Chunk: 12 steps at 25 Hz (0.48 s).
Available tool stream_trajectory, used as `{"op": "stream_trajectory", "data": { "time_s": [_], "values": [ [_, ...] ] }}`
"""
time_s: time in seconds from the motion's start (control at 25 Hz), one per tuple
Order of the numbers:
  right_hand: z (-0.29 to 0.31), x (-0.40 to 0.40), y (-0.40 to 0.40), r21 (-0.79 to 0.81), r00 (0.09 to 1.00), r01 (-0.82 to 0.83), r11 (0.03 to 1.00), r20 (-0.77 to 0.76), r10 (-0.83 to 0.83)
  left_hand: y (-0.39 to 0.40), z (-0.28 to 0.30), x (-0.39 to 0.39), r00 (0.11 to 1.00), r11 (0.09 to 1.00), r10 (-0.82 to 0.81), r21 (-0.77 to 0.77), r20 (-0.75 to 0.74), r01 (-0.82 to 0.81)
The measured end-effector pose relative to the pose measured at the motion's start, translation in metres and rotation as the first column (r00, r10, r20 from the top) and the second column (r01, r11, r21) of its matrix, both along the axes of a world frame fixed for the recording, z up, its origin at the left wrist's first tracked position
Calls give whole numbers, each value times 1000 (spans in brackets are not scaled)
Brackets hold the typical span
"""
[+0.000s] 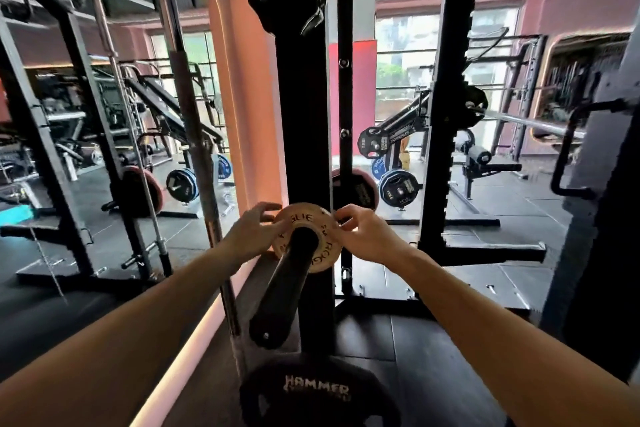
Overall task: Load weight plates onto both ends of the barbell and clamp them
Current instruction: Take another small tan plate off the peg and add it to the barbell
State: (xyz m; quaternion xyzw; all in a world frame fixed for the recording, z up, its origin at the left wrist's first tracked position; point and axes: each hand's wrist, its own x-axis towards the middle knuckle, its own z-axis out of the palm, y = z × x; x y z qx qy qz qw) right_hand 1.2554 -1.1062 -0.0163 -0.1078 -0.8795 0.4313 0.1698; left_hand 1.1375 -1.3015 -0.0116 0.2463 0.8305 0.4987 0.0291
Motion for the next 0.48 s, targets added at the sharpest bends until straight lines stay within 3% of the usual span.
{"op": "stream_trajectory", "data": {
  "time_s": [0.2, 0.48],
  "values": [
    [-5, 4, -23, 46, 999, 36, 998, -35, -35, -6, -9, 6, 999, 999, -18, -34, 38, 20],
    [-3, 97, -103, 162, 995, 35, 986, -103, -18, -92, -17, 93, 995, 996, -89, 4, -35, 89]
  ]
}}
